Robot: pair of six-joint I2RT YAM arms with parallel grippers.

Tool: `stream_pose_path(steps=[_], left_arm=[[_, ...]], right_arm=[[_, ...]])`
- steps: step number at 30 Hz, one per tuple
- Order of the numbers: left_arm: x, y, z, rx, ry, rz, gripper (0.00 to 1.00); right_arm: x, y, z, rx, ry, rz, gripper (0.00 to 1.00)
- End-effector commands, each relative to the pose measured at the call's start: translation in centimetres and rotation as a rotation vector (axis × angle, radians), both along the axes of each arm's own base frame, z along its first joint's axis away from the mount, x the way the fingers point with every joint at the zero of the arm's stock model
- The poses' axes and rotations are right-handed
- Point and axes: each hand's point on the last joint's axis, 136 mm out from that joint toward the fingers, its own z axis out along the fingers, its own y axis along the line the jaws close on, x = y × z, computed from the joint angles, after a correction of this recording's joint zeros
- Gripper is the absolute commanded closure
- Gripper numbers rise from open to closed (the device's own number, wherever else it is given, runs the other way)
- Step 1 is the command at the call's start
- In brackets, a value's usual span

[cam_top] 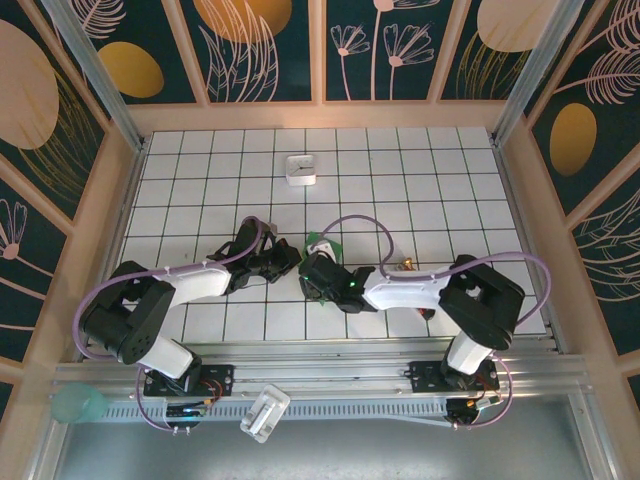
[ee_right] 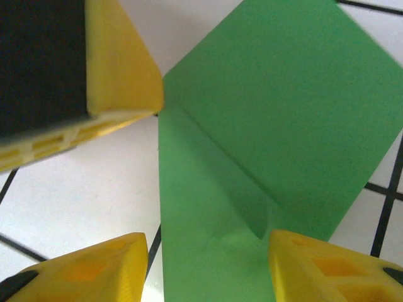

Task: Fold a paper plane with a square sheet of paper (pick it up from the middle)
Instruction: Fourth fold the wing at the center of the table.

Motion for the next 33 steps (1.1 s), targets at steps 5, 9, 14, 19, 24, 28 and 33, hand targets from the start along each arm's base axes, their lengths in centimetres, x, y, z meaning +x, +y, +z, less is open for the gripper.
stream_pose_path(steps=[5, 9, 14, 19, 24, 28, 33], left_arm=[[-1.4, -0.1, -1.1, -0.01, 0.077, -0.02, 1.0], [-1.4, -0.2, -1.1, -0.007, 0.075, -0.033, 1.0], [-1.5, -0.3, -1.3, -0.003, 0.08, -0.043, 1.0], [-1.5, -0.3, -1.2, 0.004, 0.077, -0.05, 1.0], [-1.4, -0.4, -1.2, 0.008, 0.076, -0.057, 1.0], [-1.5, -0.5, -1.2, 0.009, 0.077, -0.06, 1.0], [-1.5, -0.5, -1.3, 0.011, 0.078, -0.063, 1.0]], right_arm=[[1.3, -0.7, -0.2, -0.138, -0.088, -0.065, 0.47], [1.5, -1.1, -0.4, -0.179, -0.105, -0.07, 0.49], [1.5, -1.9, -0.5, -0.232, -0.126, -0.064, 0.51], [1.5, -2.4, -0.6, -0.26, -0.137, -0.052, 0.53], [1.5, -2.2, -0.7, -0.267, -0.147, -0.032, 0.55], [1.6, -1.8, -0.6, -0.267, -0.151, -0.013, 0.56], [1.7, -1.5, -0.5, -0.271, -0.156, 0.001, 0.58]])
